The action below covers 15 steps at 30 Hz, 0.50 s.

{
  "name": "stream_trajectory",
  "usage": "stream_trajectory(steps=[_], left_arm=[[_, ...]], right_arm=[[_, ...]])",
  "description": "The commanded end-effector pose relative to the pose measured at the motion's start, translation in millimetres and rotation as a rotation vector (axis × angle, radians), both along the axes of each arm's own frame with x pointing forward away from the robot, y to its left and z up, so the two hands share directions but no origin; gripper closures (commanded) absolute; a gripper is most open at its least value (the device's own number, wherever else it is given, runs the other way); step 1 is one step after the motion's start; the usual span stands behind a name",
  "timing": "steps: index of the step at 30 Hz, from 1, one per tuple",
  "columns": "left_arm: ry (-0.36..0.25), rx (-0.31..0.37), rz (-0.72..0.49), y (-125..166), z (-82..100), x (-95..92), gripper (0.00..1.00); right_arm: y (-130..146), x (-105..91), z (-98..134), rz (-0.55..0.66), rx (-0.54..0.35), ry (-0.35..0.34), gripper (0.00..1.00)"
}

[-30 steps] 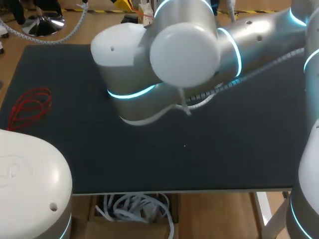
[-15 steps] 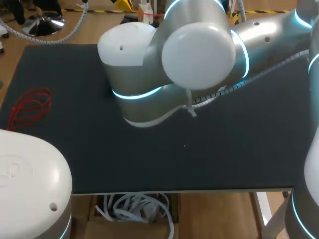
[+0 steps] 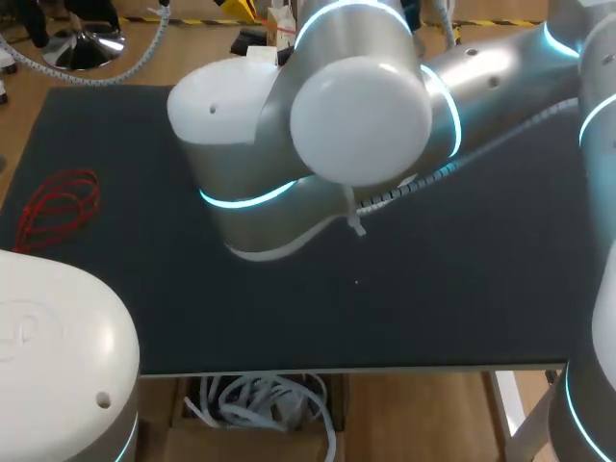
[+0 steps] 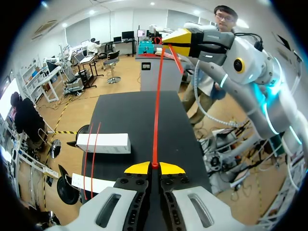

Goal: Grab the tape and strap the tape.

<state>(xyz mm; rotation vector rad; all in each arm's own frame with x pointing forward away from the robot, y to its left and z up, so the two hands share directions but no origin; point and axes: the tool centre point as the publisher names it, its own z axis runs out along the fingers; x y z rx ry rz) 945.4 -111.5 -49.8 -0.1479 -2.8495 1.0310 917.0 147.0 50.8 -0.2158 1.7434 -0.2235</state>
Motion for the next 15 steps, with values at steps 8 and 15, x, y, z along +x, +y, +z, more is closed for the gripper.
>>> stream_trajectory(steps=[8, 15], left_arm=[[0.001, 0.004, 0.000, 0, 0.6, 0.0, 1.00], [0.001, 0.004, 0.000, 0, 0.6, 0.0, 1.00]], right_arm=[[10, -2.0, -16, -0.022, -0.047, 0.007, 1.00], [18, 8.7, -31, -0.031, -0.076, 0.017, 1.00]])
